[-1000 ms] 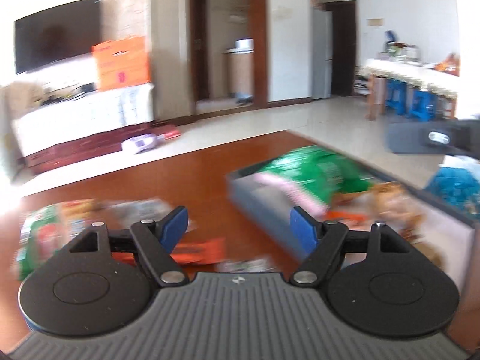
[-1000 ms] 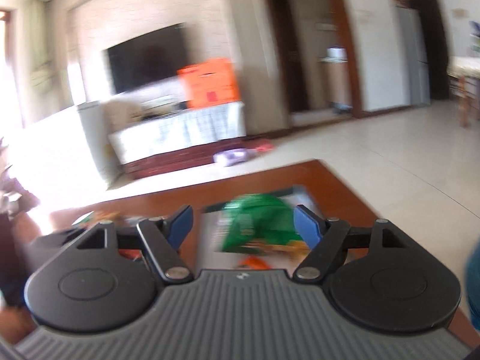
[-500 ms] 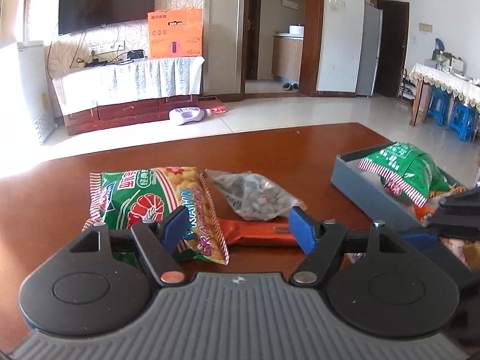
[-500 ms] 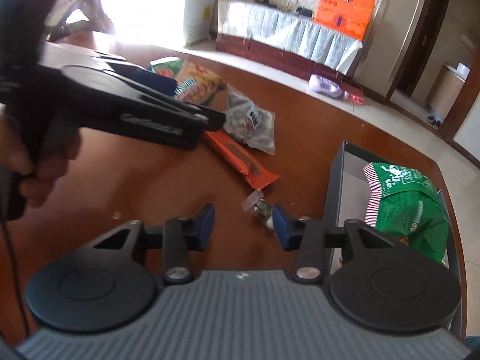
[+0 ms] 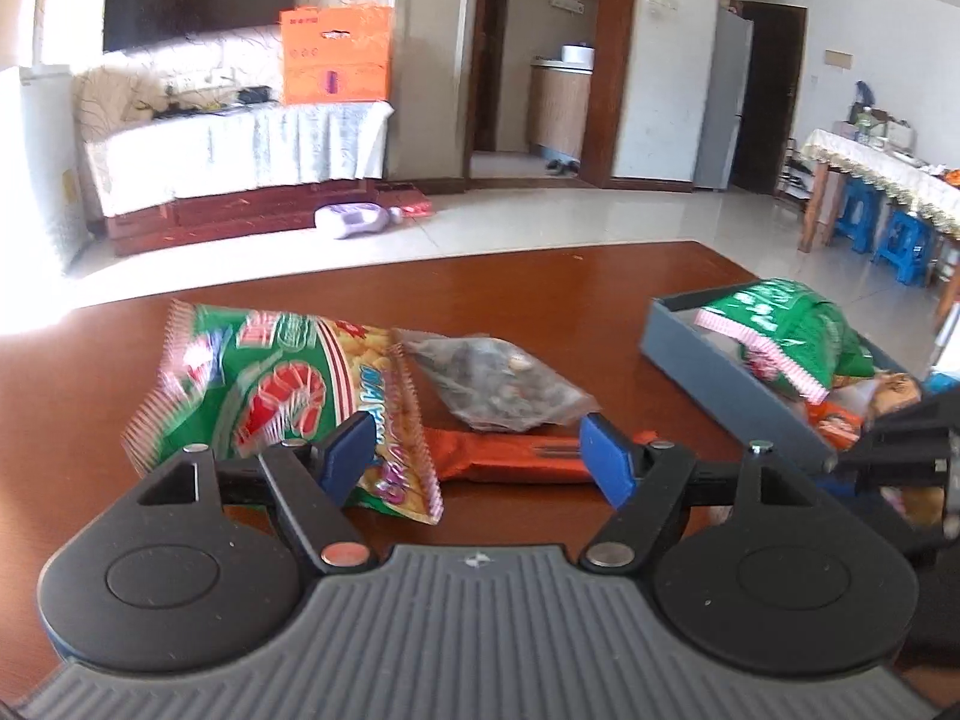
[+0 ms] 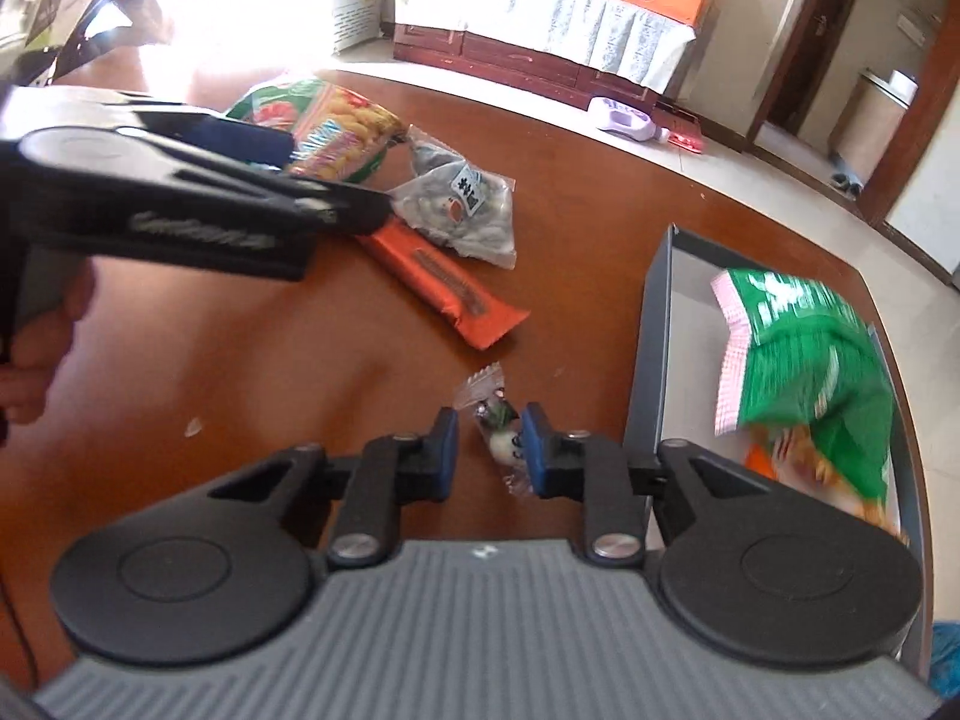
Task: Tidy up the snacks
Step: 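Grasp the orange chocolate bar with the left tool while the right tool grasps the clear-wrapped candy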
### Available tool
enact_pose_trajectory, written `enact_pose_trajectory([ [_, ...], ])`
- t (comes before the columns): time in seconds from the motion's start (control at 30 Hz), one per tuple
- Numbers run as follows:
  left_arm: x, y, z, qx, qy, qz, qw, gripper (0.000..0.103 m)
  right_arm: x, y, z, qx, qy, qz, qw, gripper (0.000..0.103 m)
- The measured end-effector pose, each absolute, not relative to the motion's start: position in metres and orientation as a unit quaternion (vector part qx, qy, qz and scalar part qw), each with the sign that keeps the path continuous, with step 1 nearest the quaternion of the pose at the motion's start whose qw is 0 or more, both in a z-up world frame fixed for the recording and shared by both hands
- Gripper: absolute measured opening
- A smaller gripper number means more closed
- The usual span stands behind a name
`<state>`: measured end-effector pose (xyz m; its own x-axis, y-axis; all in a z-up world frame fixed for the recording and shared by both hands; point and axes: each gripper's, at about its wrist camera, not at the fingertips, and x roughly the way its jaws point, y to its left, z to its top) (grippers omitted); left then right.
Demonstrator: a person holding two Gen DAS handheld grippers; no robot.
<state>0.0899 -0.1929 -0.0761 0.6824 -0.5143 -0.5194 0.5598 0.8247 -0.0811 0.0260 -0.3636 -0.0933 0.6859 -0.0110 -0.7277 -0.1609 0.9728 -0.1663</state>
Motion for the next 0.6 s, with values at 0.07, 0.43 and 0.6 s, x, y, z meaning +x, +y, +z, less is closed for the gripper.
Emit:
enact_pose_trajectory([
  [0.07,0.085,-0.203,-0.076,0.053,0.266,-0.304,0.913,0.079,0.011,-0.362,-0.092,-0.093,0.391,0.038,0.915,0.025],
  [0.43,0.113,-0.25,-0.107,0.188,0.276,-0.377,0.864,0.096,-0.013,-0.372,-0.093,-0.043,0.383,0.048,0.921,0.025],
  [0.6,0.096,-0.235,-0.107,0.204,0.278,-0.484,0.804,0.095,-0.014,-0.378,-0.093,-0.037,0.386,0.05,0.92,0.025],
])
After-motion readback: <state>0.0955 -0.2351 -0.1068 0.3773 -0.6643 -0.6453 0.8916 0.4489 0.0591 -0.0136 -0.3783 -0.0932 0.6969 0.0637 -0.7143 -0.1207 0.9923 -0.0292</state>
